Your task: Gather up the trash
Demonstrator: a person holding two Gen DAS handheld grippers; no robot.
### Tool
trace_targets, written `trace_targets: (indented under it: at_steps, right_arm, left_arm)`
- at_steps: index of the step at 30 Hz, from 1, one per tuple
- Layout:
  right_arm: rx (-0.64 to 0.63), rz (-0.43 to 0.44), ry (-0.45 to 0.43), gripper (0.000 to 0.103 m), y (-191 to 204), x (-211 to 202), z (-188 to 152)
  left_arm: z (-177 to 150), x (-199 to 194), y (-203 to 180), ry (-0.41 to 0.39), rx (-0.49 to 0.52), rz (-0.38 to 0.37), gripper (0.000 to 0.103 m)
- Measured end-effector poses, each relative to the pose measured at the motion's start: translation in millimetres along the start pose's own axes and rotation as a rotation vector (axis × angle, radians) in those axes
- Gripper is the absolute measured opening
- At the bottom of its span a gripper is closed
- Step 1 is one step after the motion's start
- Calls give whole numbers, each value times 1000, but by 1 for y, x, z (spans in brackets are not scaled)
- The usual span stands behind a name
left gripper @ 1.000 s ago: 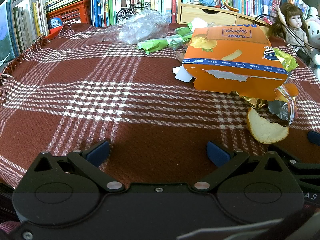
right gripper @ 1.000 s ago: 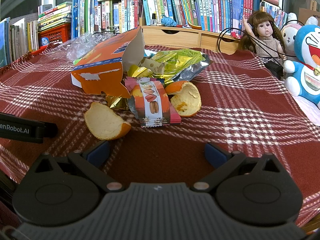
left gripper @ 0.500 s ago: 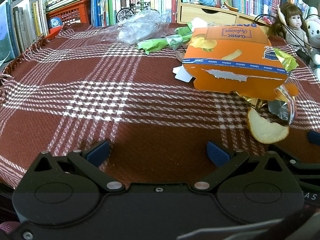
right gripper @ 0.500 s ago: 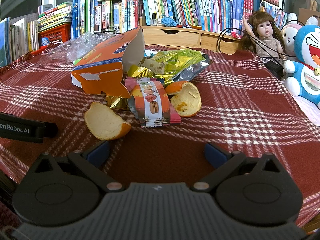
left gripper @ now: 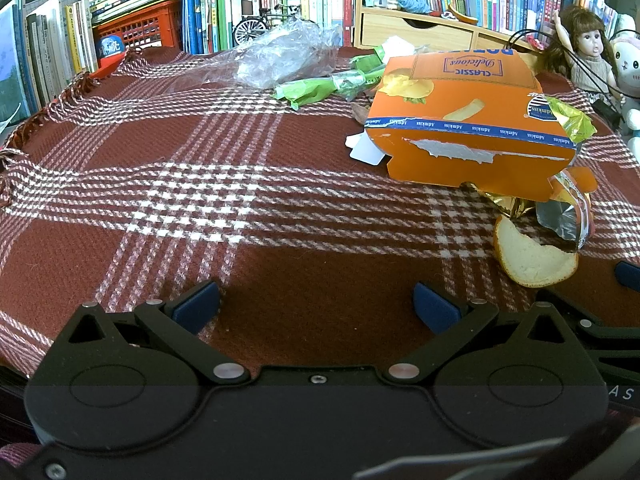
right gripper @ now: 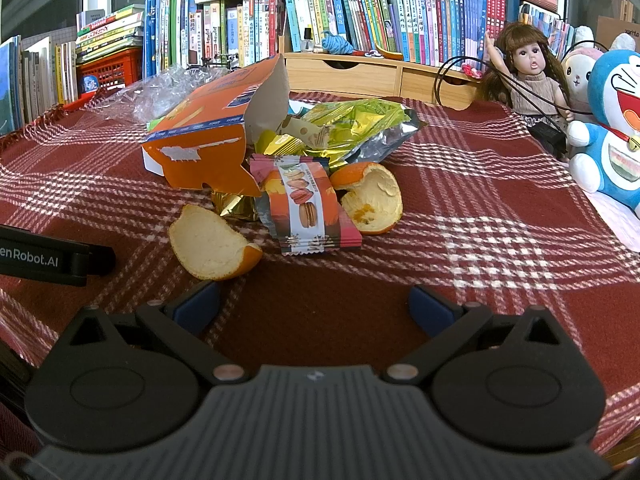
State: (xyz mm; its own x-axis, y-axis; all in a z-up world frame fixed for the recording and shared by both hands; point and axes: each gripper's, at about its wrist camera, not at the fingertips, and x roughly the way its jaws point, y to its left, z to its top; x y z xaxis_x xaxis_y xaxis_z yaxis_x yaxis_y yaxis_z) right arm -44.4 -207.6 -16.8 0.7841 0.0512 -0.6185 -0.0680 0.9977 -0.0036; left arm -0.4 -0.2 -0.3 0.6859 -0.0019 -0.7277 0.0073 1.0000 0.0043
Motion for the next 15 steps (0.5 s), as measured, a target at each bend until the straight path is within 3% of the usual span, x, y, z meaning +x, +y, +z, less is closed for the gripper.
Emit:
trace_targets:
  at_steps: [15]
  right_arm:
    - [0, 3, -8, 103, 1, -2, -2]
  left_arm:
    - [-6, -2, 3, -33, 6, -16, 103]
